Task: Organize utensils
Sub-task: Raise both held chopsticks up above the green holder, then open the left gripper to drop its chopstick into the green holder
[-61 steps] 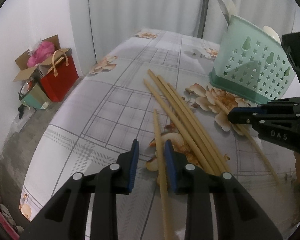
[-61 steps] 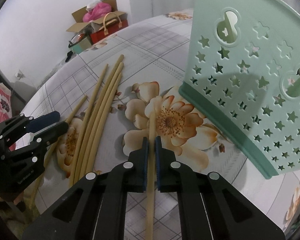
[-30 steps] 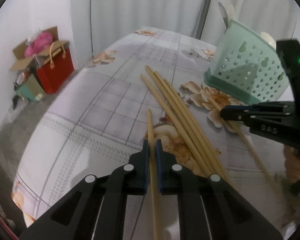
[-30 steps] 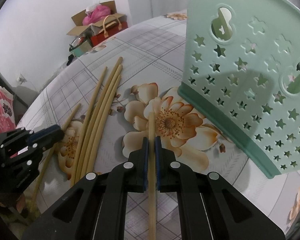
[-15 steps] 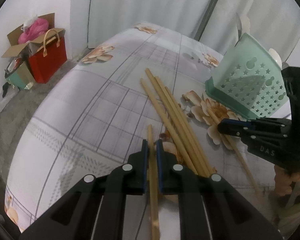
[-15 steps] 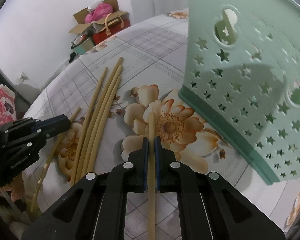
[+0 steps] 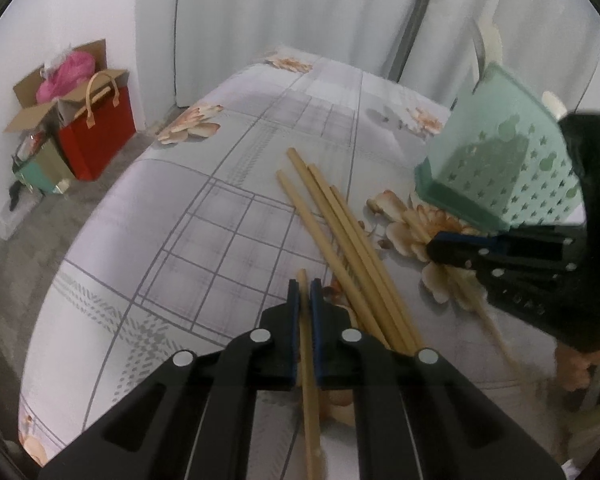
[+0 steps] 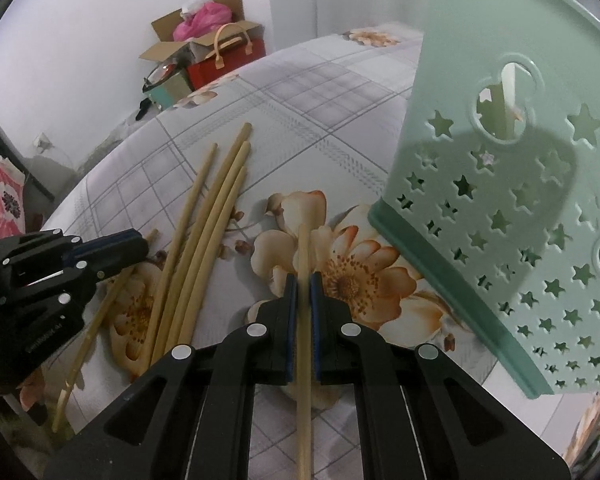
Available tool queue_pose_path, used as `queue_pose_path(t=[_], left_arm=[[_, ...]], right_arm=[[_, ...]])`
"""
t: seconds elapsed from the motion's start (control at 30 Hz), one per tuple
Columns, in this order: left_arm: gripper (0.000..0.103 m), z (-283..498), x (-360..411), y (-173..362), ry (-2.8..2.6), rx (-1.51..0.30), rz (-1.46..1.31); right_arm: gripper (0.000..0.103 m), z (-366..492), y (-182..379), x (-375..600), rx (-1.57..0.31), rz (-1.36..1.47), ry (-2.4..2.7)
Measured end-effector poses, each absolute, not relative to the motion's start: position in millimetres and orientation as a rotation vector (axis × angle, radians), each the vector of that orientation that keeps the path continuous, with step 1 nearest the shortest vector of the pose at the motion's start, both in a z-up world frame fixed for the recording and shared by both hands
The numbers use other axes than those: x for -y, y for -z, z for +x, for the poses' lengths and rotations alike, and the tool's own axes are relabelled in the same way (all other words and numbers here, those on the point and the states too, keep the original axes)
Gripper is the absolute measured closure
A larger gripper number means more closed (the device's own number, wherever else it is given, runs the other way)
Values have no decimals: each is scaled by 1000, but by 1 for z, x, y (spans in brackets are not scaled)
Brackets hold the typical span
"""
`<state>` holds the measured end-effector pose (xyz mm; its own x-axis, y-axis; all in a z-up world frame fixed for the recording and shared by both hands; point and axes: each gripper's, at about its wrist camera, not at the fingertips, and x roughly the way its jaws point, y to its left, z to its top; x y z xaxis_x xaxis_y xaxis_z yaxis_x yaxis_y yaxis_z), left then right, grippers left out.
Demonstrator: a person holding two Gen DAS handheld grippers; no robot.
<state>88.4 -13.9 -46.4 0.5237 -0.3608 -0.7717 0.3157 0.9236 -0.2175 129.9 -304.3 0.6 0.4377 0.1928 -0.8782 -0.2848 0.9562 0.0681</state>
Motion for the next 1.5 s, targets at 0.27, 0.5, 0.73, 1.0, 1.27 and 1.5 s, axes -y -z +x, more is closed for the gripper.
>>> queue_pose_path(t=[0.27, 0.5, 0.73, 1.0, 1.27, 1.5], left_arm=[[98, 74, -16, -14, 489, -758, -217], [99, 64, -24, -87, 616, -559, -343], [99, 77, 3, -153, 728, -405, -368], [99, 96, 38, -214, 805, -203, -433], [99, 123, 79, -207, 777, -148, -428], [98, 154, 105, -146, 813, -338, -494]], right_arm=[[99, 108, -9, 323, -1049, 8, -305], [99, 78, -32, 355, -973, 134, -297], [99, 58, -47, 386, -905, 217, -271], [99, 49, -56, 402, -869, 266, -246], [99, 34, -63, 414, -853, 284, -245], [99, 29, -67, 418, -842, 291, -238]])
